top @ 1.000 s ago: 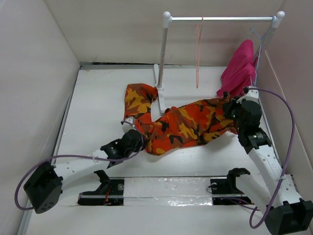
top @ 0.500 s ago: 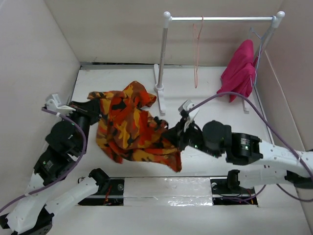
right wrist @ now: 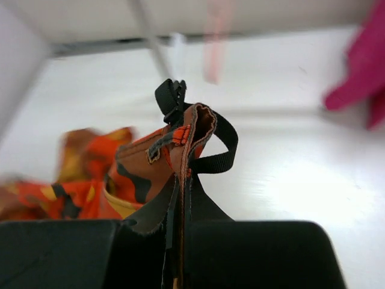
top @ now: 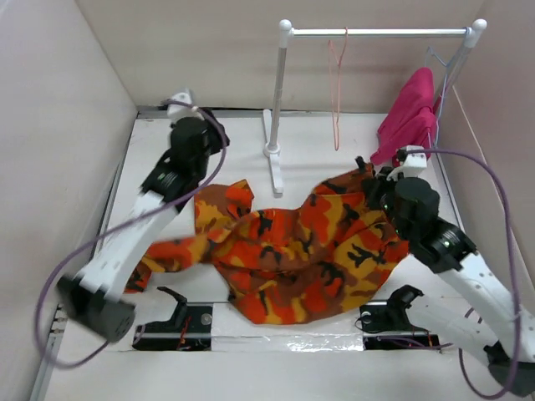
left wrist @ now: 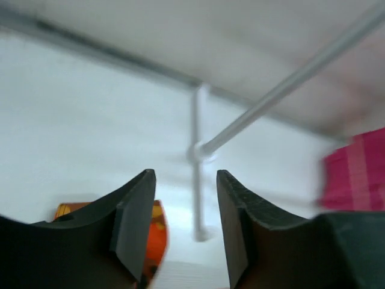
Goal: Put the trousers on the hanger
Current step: Flatten out the trousers at the center of the board.
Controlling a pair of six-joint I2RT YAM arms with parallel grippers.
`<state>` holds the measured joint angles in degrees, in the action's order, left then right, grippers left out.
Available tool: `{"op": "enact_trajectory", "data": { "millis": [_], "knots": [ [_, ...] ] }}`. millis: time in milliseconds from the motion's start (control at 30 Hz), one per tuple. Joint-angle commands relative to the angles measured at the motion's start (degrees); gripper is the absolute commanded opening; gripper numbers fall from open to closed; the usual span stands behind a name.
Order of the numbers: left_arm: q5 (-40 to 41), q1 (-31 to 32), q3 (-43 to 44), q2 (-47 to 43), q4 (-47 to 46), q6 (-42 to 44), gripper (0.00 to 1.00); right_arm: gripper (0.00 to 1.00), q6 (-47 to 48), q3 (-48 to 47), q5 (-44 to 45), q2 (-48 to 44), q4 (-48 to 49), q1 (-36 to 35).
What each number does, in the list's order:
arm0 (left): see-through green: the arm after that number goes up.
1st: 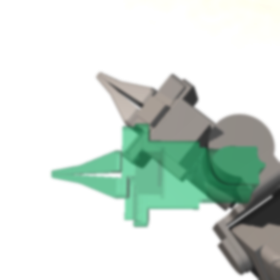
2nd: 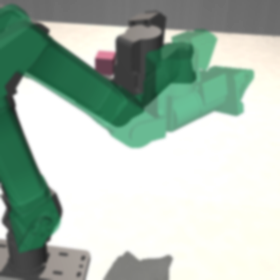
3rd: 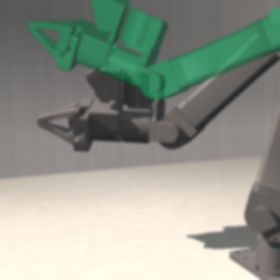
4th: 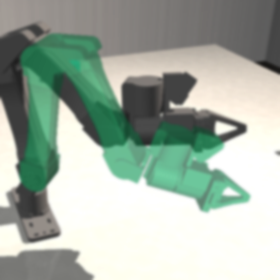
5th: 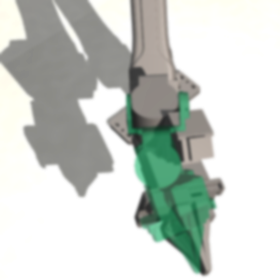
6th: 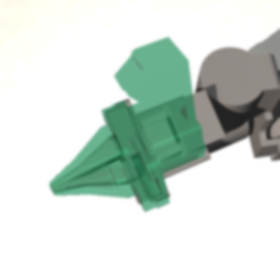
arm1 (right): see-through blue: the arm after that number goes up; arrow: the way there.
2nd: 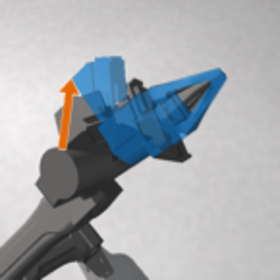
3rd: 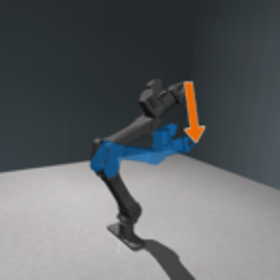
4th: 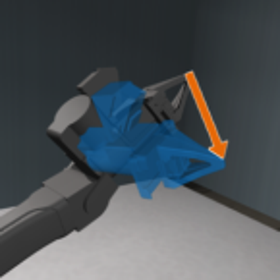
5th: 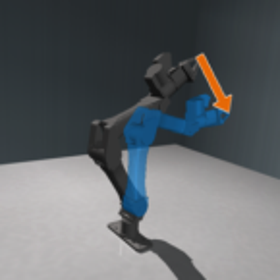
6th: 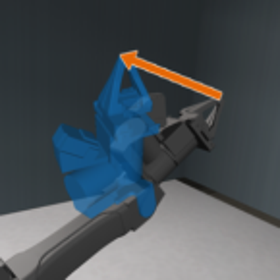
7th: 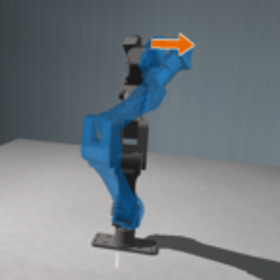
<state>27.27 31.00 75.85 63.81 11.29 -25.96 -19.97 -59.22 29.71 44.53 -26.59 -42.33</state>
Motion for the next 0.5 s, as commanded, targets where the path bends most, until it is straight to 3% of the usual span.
{"op": "enact_trajectory", "data": {
  "millis": [0,133,367,400,467],
  "knots": [
    [-14.08,-7.97,-5.8,12.27,-4.96,-2.34,0.43,0.0,-2.27,8.22,-9.91,-0.32,2.85,12.76],
    [-11.45,-5.35,-5.89,20.38,-4.78,-2.96,0.48,0.0,-2.88,16.85,-15.12,0.9,8.22,25.34],
    [-3.21,7.39,-20.89,11.1,-7.25,-6.03,0.51,0.0,-4.47,23.01,-18.97,4.77,14.9,42.22],
    [-0.31,8.45,-22.4,9.77,-7.16,-7.43,0.51,0.04,-4.03,23.36,-19.86,3.73,15.42,43.2],
    [-0.54,8.46,-25.21,5.3,-6.63,-8.67,0.5,0.25,-2.45,24.59,-23.1,1.97,17.8,43.2]
  ]
}}
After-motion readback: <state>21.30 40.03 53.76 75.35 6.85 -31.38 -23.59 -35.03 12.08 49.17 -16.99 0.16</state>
